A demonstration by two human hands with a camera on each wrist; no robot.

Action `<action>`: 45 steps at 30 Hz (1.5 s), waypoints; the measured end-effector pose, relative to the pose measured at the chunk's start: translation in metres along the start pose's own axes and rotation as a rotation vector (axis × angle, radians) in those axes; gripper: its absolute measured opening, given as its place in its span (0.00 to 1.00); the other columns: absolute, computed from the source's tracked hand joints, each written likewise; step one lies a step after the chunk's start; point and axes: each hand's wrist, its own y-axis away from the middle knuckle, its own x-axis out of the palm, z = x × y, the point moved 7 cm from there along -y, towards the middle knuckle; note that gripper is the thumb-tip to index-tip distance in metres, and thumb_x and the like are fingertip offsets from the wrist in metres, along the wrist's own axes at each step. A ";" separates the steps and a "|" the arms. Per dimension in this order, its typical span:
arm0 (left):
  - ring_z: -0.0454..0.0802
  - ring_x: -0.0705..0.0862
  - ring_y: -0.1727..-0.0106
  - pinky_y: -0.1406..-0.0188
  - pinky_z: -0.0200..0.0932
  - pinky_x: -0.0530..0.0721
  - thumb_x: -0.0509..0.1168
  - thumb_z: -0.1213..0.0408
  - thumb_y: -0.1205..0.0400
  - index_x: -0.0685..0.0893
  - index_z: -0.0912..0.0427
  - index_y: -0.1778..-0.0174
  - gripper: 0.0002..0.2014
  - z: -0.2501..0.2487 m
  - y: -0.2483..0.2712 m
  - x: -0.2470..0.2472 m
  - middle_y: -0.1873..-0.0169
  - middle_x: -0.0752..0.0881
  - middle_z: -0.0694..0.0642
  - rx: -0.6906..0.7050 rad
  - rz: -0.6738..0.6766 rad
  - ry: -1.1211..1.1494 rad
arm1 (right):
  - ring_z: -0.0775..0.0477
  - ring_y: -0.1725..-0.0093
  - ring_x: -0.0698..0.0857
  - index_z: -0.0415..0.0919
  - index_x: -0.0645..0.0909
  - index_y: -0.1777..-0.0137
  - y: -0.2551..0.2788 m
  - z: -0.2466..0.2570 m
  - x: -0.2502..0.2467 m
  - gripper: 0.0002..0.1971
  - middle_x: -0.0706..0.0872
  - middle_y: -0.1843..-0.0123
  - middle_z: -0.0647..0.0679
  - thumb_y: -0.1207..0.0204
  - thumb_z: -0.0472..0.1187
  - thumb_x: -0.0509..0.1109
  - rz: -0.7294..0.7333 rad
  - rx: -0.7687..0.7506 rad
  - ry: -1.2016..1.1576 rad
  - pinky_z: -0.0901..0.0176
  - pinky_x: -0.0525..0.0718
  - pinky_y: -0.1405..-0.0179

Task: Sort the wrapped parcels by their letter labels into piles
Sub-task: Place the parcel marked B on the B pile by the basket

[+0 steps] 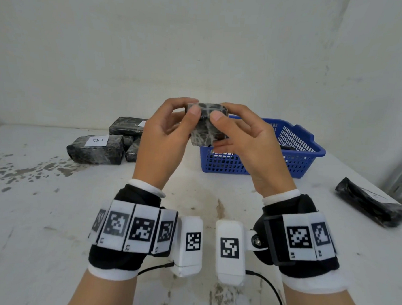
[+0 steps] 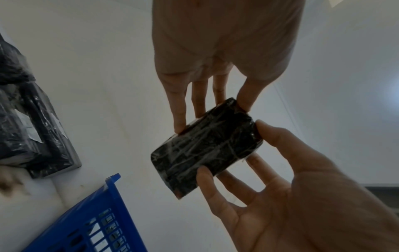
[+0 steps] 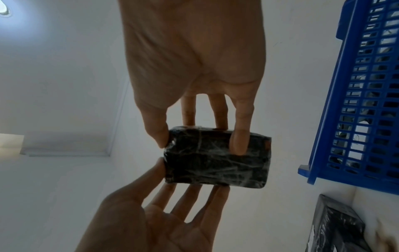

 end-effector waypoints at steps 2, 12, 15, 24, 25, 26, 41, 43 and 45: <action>0.44 0.88 0.47 0.39 0.47 0.86 0.66 0.58 0.16 0.85 0.55 0.46 0.07 0.000 0.000 0.000 0.51 0.90 0.54 -0.003 -0.007 0.011 | 0.46 0.53 0.92 0.47 0.87 0.39 0.000 -0.001 0.000 0.12 0.92 0.47 0.45 0.20 0.47 0.74 -0.009 -0.001 -0.028 0.55 0.91 0.54; 0.47 0.88 0.51 0.41 0.52 0.86 0.65 0.54 0.16 0.81 0.54 0.57 0.08 0.002 0.000 0.003 0.57 0.89 0.50 -0.043 0.033 0.023 | 0.43 0.44 0.90 0.44 0.88 0.47 -0.003 -0.002 -0.001 0.07 0.91 0.47 0.43 0.20 0.45 0.74 -0.008 -0.056 -0.080 0.52 0.90 0.46; 0.56 0.91 0.51 0.53 0.48 0.91 0.62 0.55 0.14 0.80 0.58 0.54 0.10 0.011 0.000 0.006 0.59 0.89 0.52 -0.182 0.086 0.102 | 0.43 0.44 0.90 0.42 0.87 0.46 -0.002 -0.003 0.000 0.06 0.91 0.45 0.45 0.21 0.40 0.75 0.007 -0.065 -0.073 0.51 0.88 0.39; 0.47 0.90 0.53 0.48 0.43 0.87 0.68 0.64 0.18 0.74 0.57 0.28 0.22 0.020 -0.002 -0.003 0.53 0.91 0.55 -0.252 -0.013 0.139 | 0.54 0.49 0.93 0.54 0.65 0.17 0.000 -0.002 0.004 0.37 0.87 0.39 0.73 0.21 0.28 0.73 0.114 -0.058 -0.048 0.59 0.89 0.48; 0.48 0.90 0.52 0.44 0.47 0.87 0.68 0.64 0.18 0.75 0.57 0.27 0.23 0.020 -0.003 -0.003 0.53 0.91 0.54 -0.240 -0.016 0.115 | 0.56 0.51 0.92 0.53 0.63 0.16 0.001 -0.002 0.004 0.38 0.88 0.47 0.77 0.21 0.27 0.72 0.122 -0.051 -0.045 0.61 0.89 0.49; 0.49 0.90 0.50 0.41 0.52 0.86 0.68 0.64 0.18 0.76 0.56 0.27 0.22 0.018 -0.003 -0.003 0.52 0.92 0.54 -0.230 -0.011 0.092 | 0.57 0.52 0.92 0.52 0.63 0.16 0.000 -0.003 0.003 0.38 0.88 0.46 0.75 0.21 0.27 0.72 0.111 -0.043 -0.040 0.61 0.89 0.50; 0.41 0.91 0.56 0.54 0.39 0.88 0.68 0.61 0.17 0.83 0.48 0.37 0.13 0.014 -0.005 -0.001 0.61 0.92 0.48 -0.122 0.049 -0.010 | 0.48 0.44 0.92 0.50 0.68 0.17 -0.004 -0.008 -0.001 0.32 0.93 0.43 0.49 0.20 0.38 0.74 0.006 0.003 -0.075 0.43 0.89 0.39; 0.42 0.91 0.54 0.51 0.41 0.88 0.68 0.60 0.17 0.83 0.48 0.37 0.13 0.014 -0.005 -0.001 0.58 0.92 0.48 -0.106 0.044 -0.037 | 0.49 0.44 0.92 0.48 0.73 0.20 -0.005 -0.008 -0.001 0.28 0.93 0.43 0.49 0.20 0.40 0.74 0.010 0.004 -0.044 0.46 0.90 0.40; 0.41 0.90 0.55 0.50 0.42 0.88 0.67 0.61 0.17 0.83 0.48 0.37 0.13 0.014 -0.005 -0.001 0.56 0.91 0.49 -0.099 0.046 -0.055 | 0.51 0.44 0.92 0.47 0.78 0.25 -0.005 -0.008 -0.002 0.23 0.93 0.44 0.50 0.19 0.42 0.74 0.003 0.002 -0.011 0.52 0.90 0.42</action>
